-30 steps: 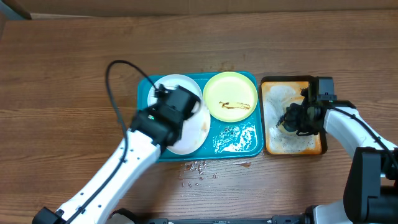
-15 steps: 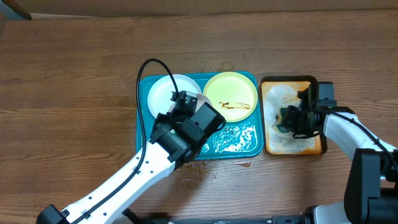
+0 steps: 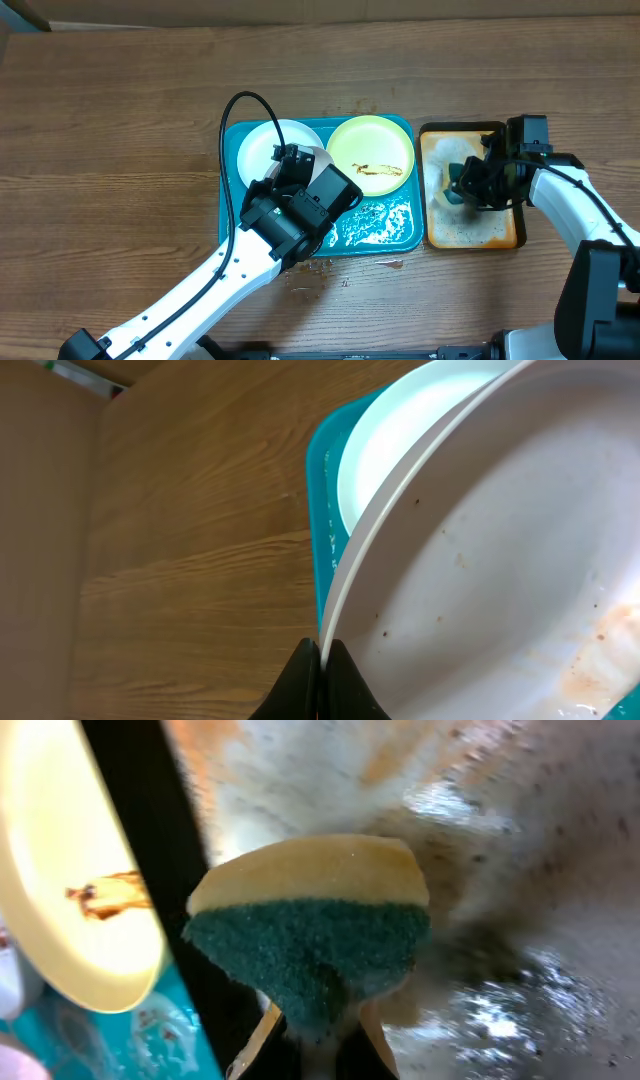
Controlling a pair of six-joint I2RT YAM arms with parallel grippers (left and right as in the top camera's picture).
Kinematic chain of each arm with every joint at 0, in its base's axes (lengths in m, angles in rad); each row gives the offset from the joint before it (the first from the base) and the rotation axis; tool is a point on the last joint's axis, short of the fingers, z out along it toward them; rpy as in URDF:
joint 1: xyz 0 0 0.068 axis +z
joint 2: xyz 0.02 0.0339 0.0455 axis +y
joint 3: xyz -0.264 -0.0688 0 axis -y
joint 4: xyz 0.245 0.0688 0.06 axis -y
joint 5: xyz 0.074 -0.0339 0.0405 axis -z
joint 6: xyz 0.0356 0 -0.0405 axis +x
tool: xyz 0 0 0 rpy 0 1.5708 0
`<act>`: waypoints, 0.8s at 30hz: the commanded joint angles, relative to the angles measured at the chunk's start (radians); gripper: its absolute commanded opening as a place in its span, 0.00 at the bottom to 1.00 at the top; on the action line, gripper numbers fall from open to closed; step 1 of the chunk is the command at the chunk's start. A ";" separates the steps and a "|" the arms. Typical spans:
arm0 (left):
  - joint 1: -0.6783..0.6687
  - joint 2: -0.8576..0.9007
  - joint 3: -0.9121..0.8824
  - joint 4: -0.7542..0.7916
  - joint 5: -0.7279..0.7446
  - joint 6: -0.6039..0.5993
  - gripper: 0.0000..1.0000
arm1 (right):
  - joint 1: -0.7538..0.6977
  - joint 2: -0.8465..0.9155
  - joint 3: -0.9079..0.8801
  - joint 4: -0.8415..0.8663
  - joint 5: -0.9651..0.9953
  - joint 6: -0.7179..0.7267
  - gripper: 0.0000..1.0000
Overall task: Clean dirty plates on tray and stack at the side
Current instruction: 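Lift the white plate with the left gripper and carry it leftward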
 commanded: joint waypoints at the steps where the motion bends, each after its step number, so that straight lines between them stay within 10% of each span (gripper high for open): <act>1: -0.009 -0.018 0.021 0.000 -0.045 -0.032 0.04 | -0.004 -0.003 -0.018 0.004 0.090 -0.005 0.04; 12: -0.047 -0.017 0.021 -0.003 -0.089 -0.032 0.04 | -0.004 -0.001 -0.156 0.119 0.220 0.054 0.04; 24: -0.047 -0.017 0.021 -0.018 -0.084 -0.029 0.04 | -0.004 -0.010 -0.068 0.138 -0.079 0.041 0.04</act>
